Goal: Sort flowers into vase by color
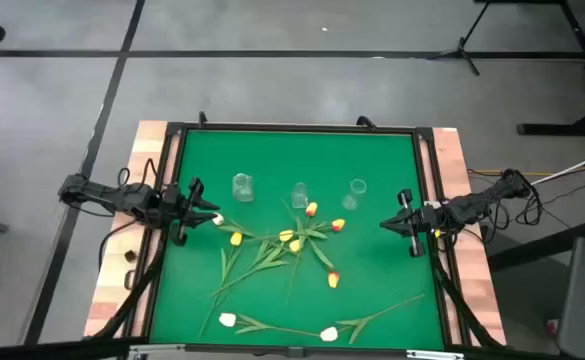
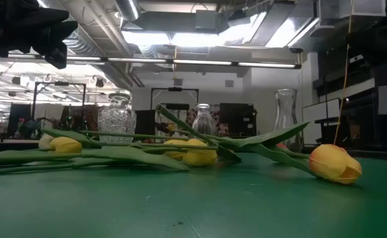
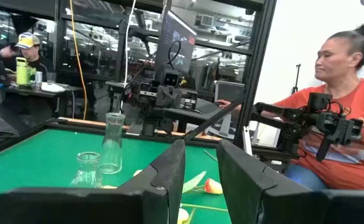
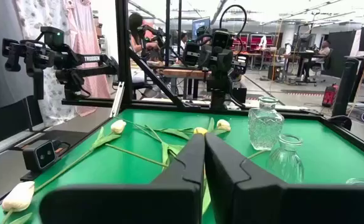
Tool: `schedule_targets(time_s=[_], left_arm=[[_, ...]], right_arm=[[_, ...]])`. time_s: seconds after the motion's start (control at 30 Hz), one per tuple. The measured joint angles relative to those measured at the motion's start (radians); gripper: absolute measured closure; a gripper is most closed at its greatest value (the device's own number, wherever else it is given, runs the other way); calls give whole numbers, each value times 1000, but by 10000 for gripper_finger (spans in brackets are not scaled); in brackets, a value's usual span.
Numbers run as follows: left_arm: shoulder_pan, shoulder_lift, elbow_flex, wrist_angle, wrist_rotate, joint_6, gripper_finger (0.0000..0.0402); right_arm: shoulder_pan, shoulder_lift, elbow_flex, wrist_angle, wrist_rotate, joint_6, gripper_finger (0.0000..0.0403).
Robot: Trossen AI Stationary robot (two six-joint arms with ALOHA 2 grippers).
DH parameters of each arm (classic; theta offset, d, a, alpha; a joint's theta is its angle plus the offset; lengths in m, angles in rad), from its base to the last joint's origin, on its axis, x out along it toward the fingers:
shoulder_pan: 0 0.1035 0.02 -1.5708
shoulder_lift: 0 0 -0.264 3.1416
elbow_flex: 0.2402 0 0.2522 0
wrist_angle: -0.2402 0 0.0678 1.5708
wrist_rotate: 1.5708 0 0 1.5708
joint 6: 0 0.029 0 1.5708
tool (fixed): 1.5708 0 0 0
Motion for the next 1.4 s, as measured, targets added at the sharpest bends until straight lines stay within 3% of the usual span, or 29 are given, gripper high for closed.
schedule_targets(time_s=[1.23, 1.4], left_arm=[[0, 0, 0, 0, 0, 0, 309], [0, 0, 0, 0, 0, 0, 309]], right_arm=[[0, 0, 0, 0, 13, -3, 388], [0, 0, 3, 64, 18, 2, 388]])
